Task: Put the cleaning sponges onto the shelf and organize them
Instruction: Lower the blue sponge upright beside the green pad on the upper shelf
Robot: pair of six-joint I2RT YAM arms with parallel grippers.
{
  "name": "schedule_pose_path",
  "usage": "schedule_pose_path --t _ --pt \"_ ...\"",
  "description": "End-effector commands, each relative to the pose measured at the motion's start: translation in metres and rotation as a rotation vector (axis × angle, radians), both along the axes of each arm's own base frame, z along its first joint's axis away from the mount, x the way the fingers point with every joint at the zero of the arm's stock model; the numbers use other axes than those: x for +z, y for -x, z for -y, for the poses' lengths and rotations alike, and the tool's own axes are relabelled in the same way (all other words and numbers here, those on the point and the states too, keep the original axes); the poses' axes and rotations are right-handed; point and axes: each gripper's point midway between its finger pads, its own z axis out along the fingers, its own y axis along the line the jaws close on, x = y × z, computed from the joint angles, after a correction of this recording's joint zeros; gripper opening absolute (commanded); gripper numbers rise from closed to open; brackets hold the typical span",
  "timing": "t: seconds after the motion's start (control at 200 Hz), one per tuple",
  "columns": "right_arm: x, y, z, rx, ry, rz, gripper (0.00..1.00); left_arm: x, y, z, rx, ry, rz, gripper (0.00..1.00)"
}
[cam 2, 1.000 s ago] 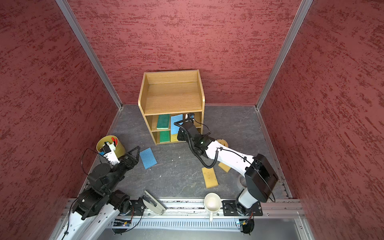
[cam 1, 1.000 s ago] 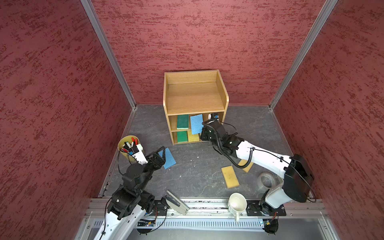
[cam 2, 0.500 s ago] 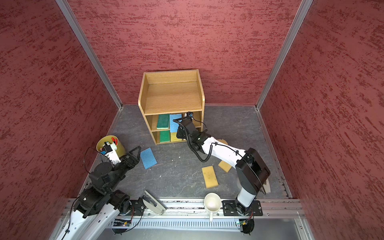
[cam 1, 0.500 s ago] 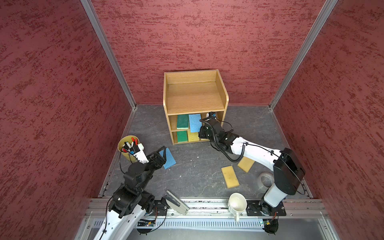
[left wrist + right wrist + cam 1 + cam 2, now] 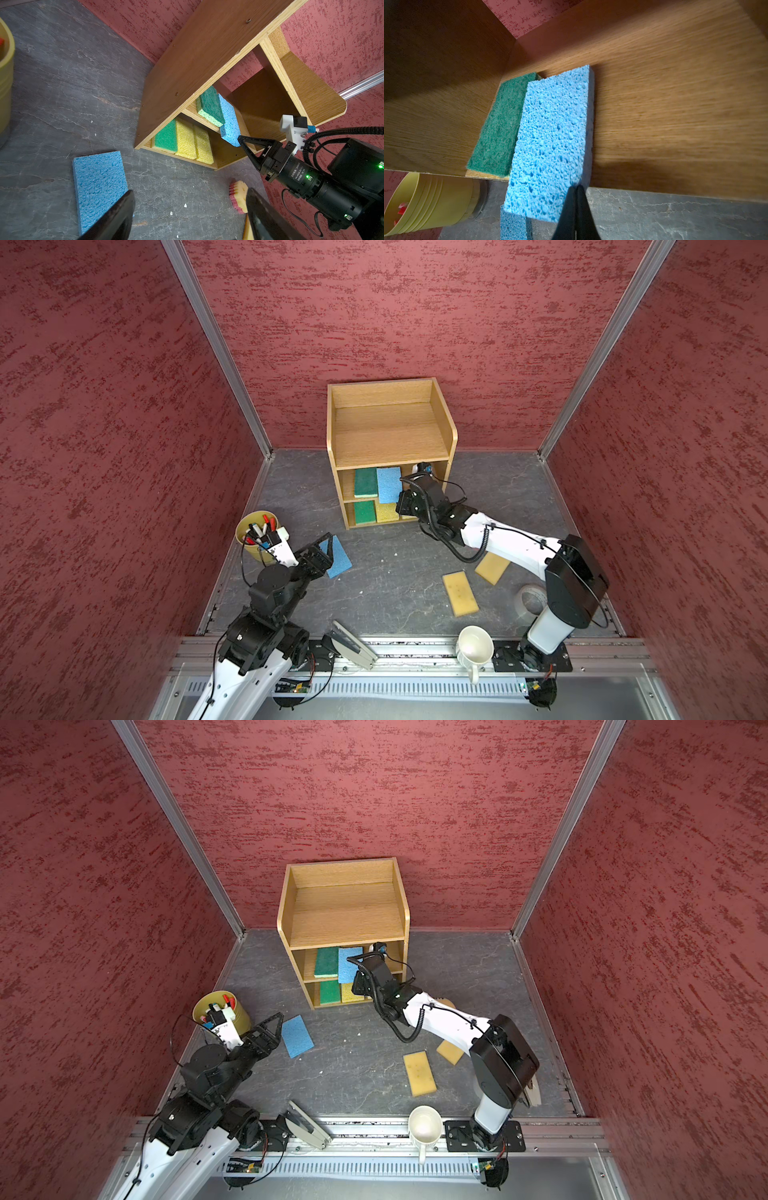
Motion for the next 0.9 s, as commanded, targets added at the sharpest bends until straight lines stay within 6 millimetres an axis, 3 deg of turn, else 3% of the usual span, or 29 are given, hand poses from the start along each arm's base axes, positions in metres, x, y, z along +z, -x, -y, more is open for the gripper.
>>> schedule_pose_path --t 0.0,0.19,0.376,0.501,0.566,0.701,0.897 --pt "0.039 -0.007 0.006 -0.029 -0.107 0.078 0.06 0.003 -0.002 0.002 -0.006 0.012 0.016 0.84" --pt "0.053 0.003 0.017 -0.043 -0.142 0.101 0.26 0.003 -0.002 0.003 -0.012 0.019 0.014 0.84" --pt "0.058 0.016 0.023 -0.027 -0.159 0.089 0.35 0.006 -0.002 0.003 -0.014 0.019 0.02 0.84" --pt "0.05 0.031 0.014 0.024 -0.171 0.054 0.1 0.006 -0.002 0.003 -0.012 0.021 0.019 0.83" --pt "0.045 0.041 0.004 0.059 -0.174 0.036 0.04 0.005 -0.002 0.003 -0.01 0.019 0.015 0.83" --pt "0.03 0.051 -0.014 0.103 -0.193 -0.008 0.0 0.006 -0.002 0.003 -0.009 0.024 0.016 0.83" --pt "0.012 0.048 -0.023 0.109 -0.205 -0.037 0.0 0.006 -0.001 0.001 -0.004 0.015 0.016 0.83"
